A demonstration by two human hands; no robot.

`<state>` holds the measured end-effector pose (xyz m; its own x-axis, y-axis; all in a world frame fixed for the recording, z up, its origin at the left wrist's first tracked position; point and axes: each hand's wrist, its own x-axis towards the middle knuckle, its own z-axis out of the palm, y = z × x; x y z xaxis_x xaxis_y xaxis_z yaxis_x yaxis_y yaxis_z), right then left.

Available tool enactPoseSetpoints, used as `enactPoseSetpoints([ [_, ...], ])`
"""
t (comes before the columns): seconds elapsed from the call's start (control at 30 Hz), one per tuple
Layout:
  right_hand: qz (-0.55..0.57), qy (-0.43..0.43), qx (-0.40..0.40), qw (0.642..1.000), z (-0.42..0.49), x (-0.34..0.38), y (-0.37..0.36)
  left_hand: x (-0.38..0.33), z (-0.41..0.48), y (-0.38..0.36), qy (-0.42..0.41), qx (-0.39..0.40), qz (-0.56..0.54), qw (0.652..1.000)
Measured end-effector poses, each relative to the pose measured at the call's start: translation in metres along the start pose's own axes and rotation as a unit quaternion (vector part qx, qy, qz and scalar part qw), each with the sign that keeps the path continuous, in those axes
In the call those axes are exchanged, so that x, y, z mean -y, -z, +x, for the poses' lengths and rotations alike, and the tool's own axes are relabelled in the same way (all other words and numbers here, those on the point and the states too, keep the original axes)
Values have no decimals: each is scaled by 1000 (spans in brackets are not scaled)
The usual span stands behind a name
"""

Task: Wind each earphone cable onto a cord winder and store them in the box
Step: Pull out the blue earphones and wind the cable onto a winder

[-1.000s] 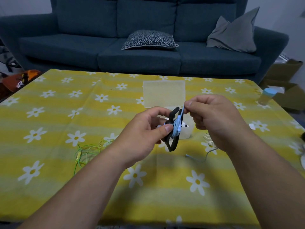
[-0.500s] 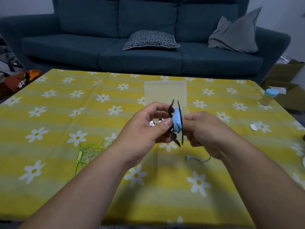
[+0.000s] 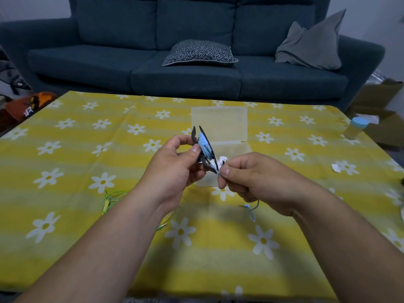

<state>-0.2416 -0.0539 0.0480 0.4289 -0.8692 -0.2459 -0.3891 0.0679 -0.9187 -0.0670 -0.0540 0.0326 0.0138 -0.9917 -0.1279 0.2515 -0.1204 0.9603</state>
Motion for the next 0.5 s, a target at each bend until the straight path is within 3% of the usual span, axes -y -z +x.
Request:
enactPoseSetpoints([
  [0.13,19,23,0,1000,-4,5,1,4,1,1,-30,-9,79,996],
  [0.3,78,67,-49,993,-6,13,2,10,3,2,-121,0,271,955],
  [0.5,156,95,-158,970,-2,15,11,12,0,2,-107,54,303,945],
])
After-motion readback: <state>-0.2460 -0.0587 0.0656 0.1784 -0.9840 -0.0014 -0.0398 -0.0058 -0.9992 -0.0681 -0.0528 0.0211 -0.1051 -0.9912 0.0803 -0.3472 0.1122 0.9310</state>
